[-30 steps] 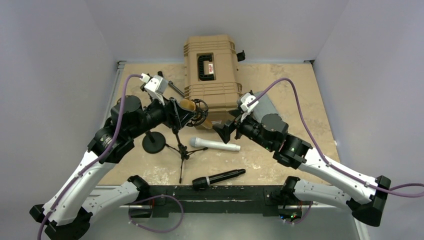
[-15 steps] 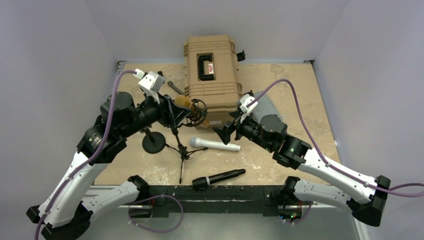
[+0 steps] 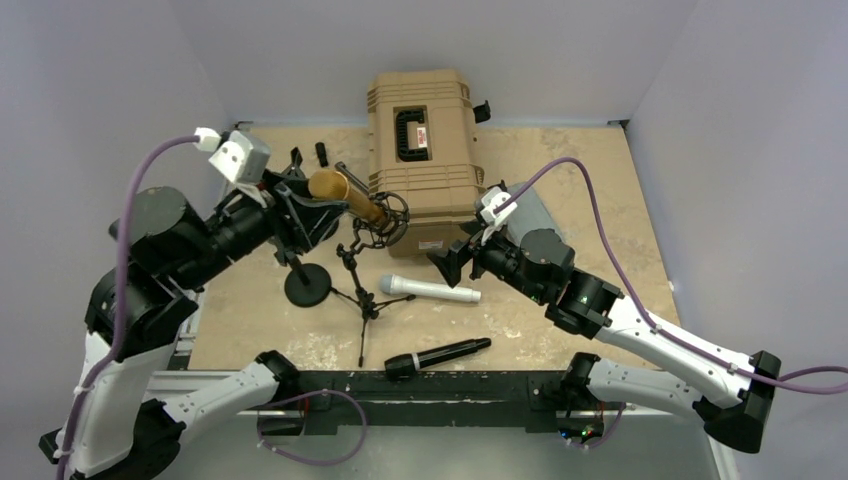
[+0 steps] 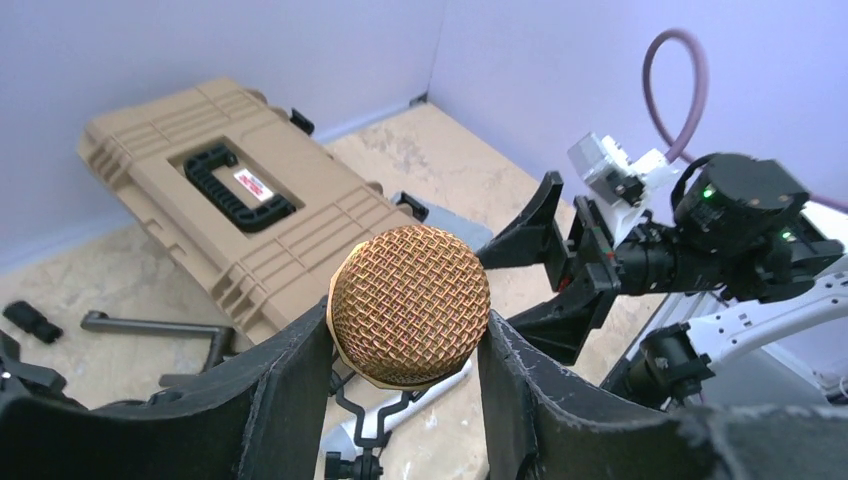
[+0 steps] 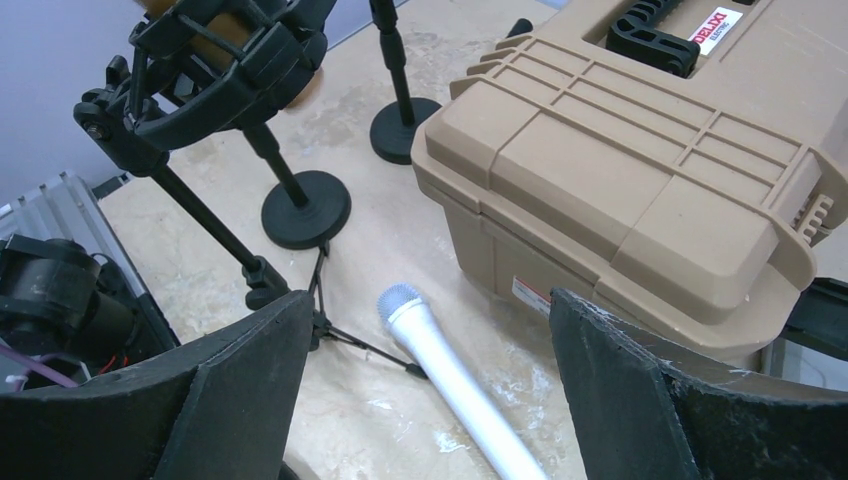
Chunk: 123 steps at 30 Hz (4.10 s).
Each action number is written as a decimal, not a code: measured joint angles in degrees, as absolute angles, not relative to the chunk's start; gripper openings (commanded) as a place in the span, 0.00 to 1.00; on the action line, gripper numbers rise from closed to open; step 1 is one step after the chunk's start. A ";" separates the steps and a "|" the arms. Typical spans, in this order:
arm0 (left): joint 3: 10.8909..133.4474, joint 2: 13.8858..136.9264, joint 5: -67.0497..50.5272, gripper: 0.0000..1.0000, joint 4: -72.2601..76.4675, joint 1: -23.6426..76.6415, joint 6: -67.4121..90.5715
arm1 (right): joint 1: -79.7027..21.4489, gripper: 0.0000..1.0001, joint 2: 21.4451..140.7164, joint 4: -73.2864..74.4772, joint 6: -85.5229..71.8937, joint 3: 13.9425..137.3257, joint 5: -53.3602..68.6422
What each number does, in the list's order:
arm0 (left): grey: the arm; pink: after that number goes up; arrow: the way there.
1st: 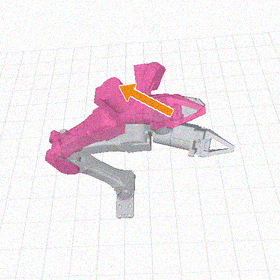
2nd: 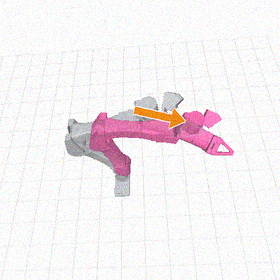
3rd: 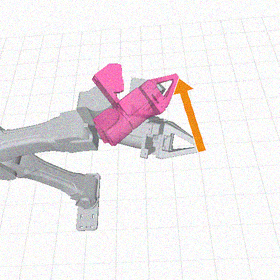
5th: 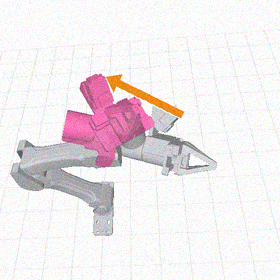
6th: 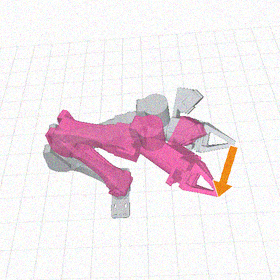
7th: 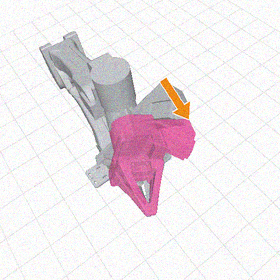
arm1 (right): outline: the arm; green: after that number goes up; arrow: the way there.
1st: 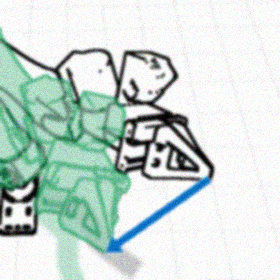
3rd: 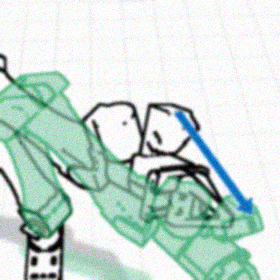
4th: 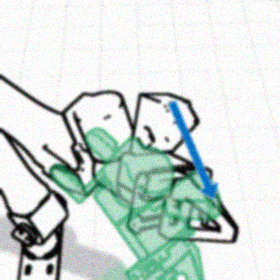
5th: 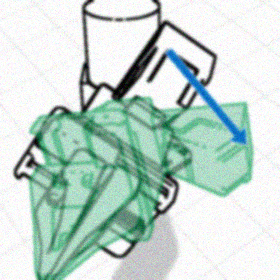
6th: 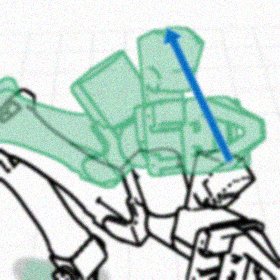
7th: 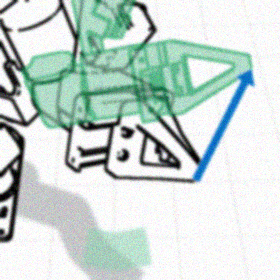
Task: Remove the microphone from the stand
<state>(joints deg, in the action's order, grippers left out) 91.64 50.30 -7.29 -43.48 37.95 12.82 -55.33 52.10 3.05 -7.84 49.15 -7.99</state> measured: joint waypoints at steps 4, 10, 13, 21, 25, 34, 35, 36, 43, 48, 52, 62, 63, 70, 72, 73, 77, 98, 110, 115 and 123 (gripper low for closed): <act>96.14 48.77 -6.55 0.00 -44.45 37.95 11.77 | -55.33 0.86 52.10 3.05 -7.79 49.15 -8.01; 103.46 45.93 -6.00 0.00 -44.36 37.95 11.38 | -55.33 0.93 52.12 3.25 -7.64 49.36 -7.94; 104.86 44.75 -6.81 0.00 -43.51 37.95 12.49 | -55.33 0.97 52.14 4.36 -7.51 50.94 -7.70; 103.79 48.69 -14.81 0.00 -40.32 37.95 18.79 | -55.33 0.99 50.68 8.60 -7.53 62.63 -3.33; 99.44 52.69 -20.21 0.00 -37.26 37.95 23.05 | -55.33 0.99 48.01 9.47 -7.55 68.42 0.08; 90.85 59.05 -31.07 0.00 -29.12 37.95 34.02 | -55.33 0.93 50.13 9.91 -7.81 74.02 14.31; 89.78 59.02 -31.79 0.00 -28.05 37.95 35.22 | -55.33 0.92 50.92 10.13 -7.84 73.95 15.16; 88.79 58.94 -32.56 0.00 -27.05 37.95 36.29 | -55.33 0.90 51.51 10.33 -7.88 73.89 16.01; 84.51 58.33 -35.57 0.00 -22.06 38.87 41.10 | -55.33 0.74 54.94 14.31 -7.88 71.90 14.28; 83.24 58.33 -35.59 0.00 -20.99 39.64 41.50 | -55.40 0.31 54.61 16.45 -7.53 71.83 12.32; 82.81 58.70 -35.70 0.22 -19.66 39.77 42.78 | -56.03 0.02 53.76 16.80 -5.34 71.42 13.37; 82.72 54.85 -31.44 0.86 -24.95 40.27 36.69 | -55.24 0.00 48.93 24.27 6.13 70.26 2.94; 82.83 53.65 -29.80 0.87 -26.30 40.27 35.44 | -55.24 0.00 48.62 25.56 7.53 70.26 1.65; 83.09 41.50 -10.87 0.90 -35.22 40.27 27.99 | -55.18 0.00 51.33 38.04 18.39 69.65 -2.76; 82.32 38.48 -6.17 0.90 -35.75 40.27 27.33 | -55.24 0.00 52.60 40.40 20.97 68.31 -2.33; 81.56 36.82 -3.38 0.90 -35.88 40.27 27.07 | -55.44 0.00 53.49 41.15 22.46 66.78 -1.98; 79.02 33.36 4.40 0.91 -37.89 40.25 26.35 | -55.92 0.00 55.68 44.14 26.30 61.01 -0.84; 75.35 29.91 13.08 0.91 -43.42 40.25 26.35 | -66.35 0.08 81.10 23.27 31.68 47.81 -6.48; 73.65 28.21 13.76 0.91 -44.34 40.27 26.39 | -66.32 0.38 85.65 15.86 32.42 44.82 -6.48; 73.60 28.16 13.87 0.91 -44.58 40.27 26.39 | -66.32 0.56 85.65 14.72 32.38 43.90 -6.61; 73.60 28.05 14.39 0.91 -45.04 40.27 26.39 | -66.32 0.98 82.30 13.47 31.48 42.26 -8.95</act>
<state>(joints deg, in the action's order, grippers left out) 73.60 28.05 14.39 -45.04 40.27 26.39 -66.32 82.30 13.47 31.48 42.26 -8.95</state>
